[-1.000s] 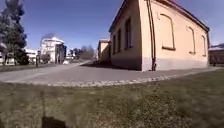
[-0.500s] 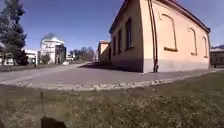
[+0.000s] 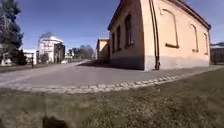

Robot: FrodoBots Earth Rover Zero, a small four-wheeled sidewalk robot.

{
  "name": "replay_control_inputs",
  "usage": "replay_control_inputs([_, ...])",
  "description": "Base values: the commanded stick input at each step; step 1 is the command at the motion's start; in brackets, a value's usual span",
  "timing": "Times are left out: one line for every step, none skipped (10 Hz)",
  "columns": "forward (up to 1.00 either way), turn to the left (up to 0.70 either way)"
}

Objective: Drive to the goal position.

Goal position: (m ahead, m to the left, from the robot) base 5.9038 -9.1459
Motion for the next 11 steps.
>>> replay_control_inputs([0.70,0.00])
replay_control_inputs([0.70,0.00])
replay_control_inputs([0.70,0.01])
replay_control_inputs([0.70,0.32])
replay_control_inputs([0.70,0.35])
replay_control_inputs([0.70,0.35])
replay_control_inputs([0.70,0.35])
replay_control_inputs([0.70,0.18])
replay_control_inputs([0.70,0.00])
replay_control_inputs([0.70,0.00])
replay_control_inputs([0.70,0.00])
